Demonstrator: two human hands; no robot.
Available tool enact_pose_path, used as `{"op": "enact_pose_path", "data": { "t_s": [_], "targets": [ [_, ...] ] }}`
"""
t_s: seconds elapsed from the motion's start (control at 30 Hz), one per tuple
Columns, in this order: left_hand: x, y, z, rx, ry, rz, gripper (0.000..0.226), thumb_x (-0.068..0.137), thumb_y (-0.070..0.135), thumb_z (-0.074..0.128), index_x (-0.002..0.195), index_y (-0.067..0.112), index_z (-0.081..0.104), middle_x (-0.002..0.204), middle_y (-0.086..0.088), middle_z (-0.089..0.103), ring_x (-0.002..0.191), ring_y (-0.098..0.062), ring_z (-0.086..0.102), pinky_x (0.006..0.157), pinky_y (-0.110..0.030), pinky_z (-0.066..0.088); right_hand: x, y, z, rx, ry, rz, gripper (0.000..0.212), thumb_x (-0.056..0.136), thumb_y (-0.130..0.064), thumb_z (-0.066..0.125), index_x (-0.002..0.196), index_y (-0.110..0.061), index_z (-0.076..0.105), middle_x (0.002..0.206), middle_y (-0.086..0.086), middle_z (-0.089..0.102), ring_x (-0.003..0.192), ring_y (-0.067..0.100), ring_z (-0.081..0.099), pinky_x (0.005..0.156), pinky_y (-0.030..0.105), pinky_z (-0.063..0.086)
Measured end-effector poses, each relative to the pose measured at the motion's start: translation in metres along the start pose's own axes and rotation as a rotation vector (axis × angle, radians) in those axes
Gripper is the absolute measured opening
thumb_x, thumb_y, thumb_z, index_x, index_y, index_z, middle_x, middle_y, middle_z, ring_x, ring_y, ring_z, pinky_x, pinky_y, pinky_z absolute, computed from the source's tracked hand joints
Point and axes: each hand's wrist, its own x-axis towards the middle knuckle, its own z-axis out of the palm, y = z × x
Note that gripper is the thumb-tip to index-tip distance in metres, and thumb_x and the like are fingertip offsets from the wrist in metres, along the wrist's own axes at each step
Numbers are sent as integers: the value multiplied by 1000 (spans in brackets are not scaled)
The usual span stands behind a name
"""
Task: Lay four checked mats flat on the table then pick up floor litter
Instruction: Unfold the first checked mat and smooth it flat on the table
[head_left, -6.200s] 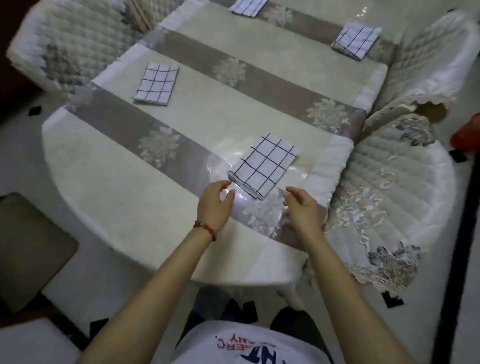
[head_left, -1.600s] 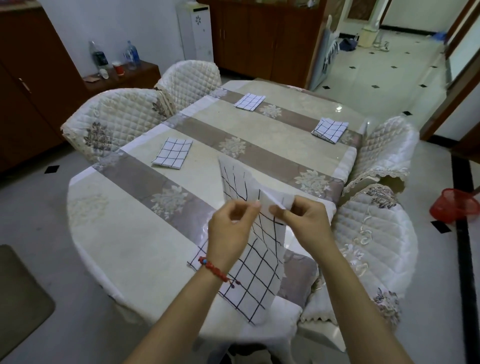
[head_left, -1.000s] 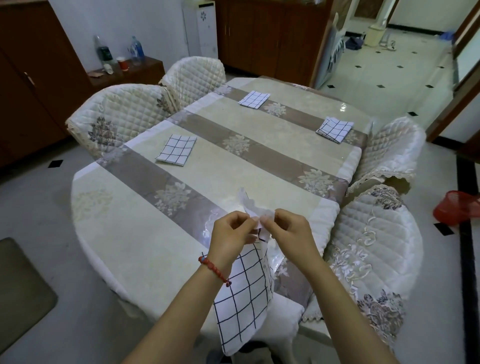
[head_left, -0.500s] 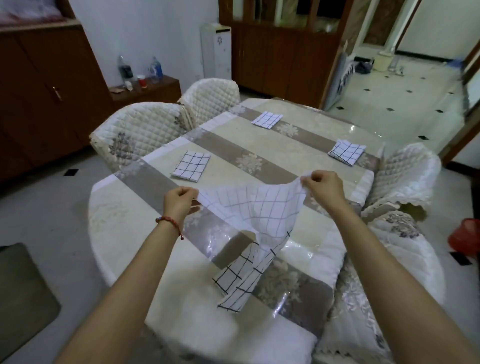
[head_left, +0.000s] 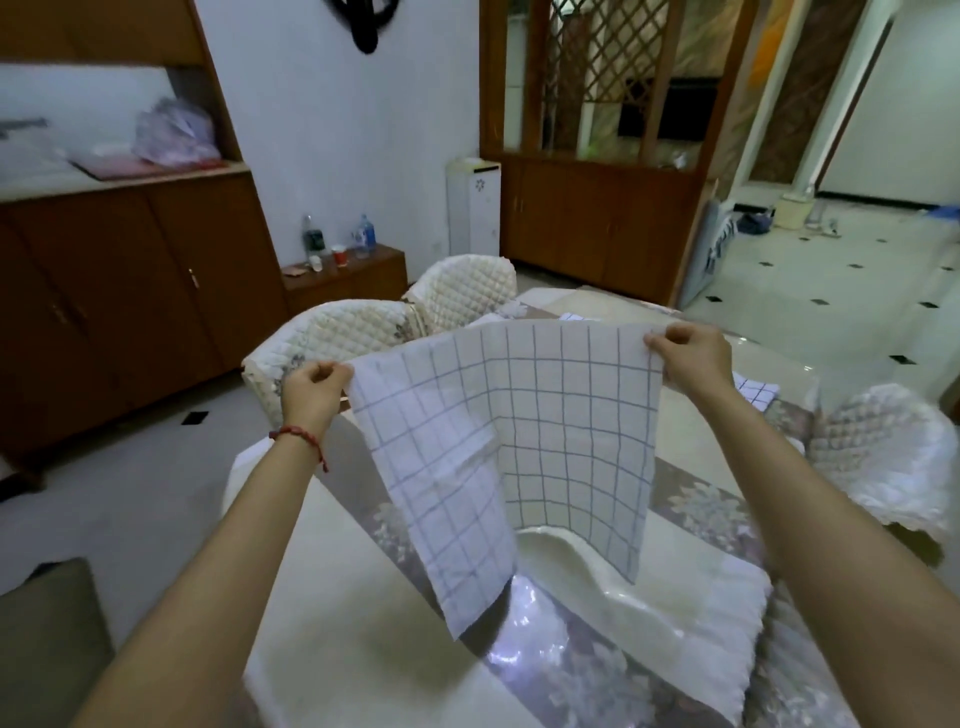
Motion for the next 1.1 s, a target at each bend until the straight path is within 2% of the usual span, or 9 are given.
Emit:
{"op": "enact_pose_path", "data": {
  "t_s": [0.1, 0.23, 0.27, 0.37, 0.47, 0.67, 0.87, 1.0, 1.1],
  "targets": [
    [-3, 12, -8, 67, 66, 49, 7, 88, 15, 57, 89, 9, 62, 92, -9, 61, 90, -26, 57, 82, -39, 53, 10, -4, -8, 62, -5, -48, 22, 86, -24, 62, 66, -16, 60, 65, 5, 57, 61, 22, 53, 62, 30, 45],
    [-23, 22, -11, 109, 138, 149, 18, 88, 15, 57, 98, 2, 63, 92, -8, 59, 86, -21, 55, 60, -19, 55, 22, 1, -24, 195, -46, -108, 11, 88, -23, 59, 80, -17, 63, 70, -1, 60, 54, 14, 59, 52, 23, 42],
    [-31, 22, -10, 118, 154, 174, 17, 88, 15, 57, 99, 3, 63, 92, -7, 59, 86, -20, 54, 62, -18, 53, 25, 4, -28, 232, -69, -121, 10, 89, -22, 58, 81, -17, 63, 73, -2, 62, 57, 13, 62, 53, 22, 44],
    [-63, 19, -6, 131, 214, 194, 9, 88, 12, 58, 94, 7, 62, 87, -6, 59, 87, -19, 53, 80, -30, 44, 30, 17, -42, 326, -146, -158, 13, 90, -19, 56, 79, -20, 61, 78, 0, 65, 68, 12, 66, 57, 24, 49],
    [-97, 5, 0, 129, 286, 182, 6, 87, 12, 60, 91, 9, 63, 90, -8, 61, 86, -20, 54, 81, -32, 44, 31, 39, -57, 420, -257, -159, 17, 90, -16, 57, 75, -22, 62, 77, 3, 67, 71, 14, 67, 60, 24, 49],
    [-163, -43, 9, 108, 364, 69, 1, 83, 14, 65, 84, 14, 64, 82, -5, 62, 82, -19, 56, 76, -32, 46, 21, 101, -82, 551, -327, -6, 20, 88, -7, 56, 72, -16, 63, 59, -6, 71, 59, 4, 68, 56, 14, 54],
    [-226, -105, 17, 22, 325, -55, 3, 83, 6, 64, 82, 6, 66, 65, -9, 63, 57, -16, 61, 50, -17, 52, -1, 160, -94, 647, -353, 152, 23, 80, 13, 49, 72, -5, 61, 55, -5, 69, 56, 9, 69, 57, 16, 55],
    [-259, -148, 33, -47, 271, -241, 14, 85, 4, 60, 73, 9, 65, 70, -13, 67, 54, -12, 66, 59, -26, 53, -17, 193, -89, 622, -348, 340, 28, 80, 12, 37, 74, -2, 61, 51, 1, 69, 51, 9, 67, 54, 14, 54],
    [-276, -172, 45, -54, 270, -349, 18, 86, 4, 57, 70, 7, 65, 72, -13, 67, 55, -15, 65, 56, -23, 53, -26, 214, -76, 541, -340, 490, 23, 85, 2, 44, 71, -5, 60, 45, -3, 66, 46, 2, 64, 44, 9, 48]
  ]
}}
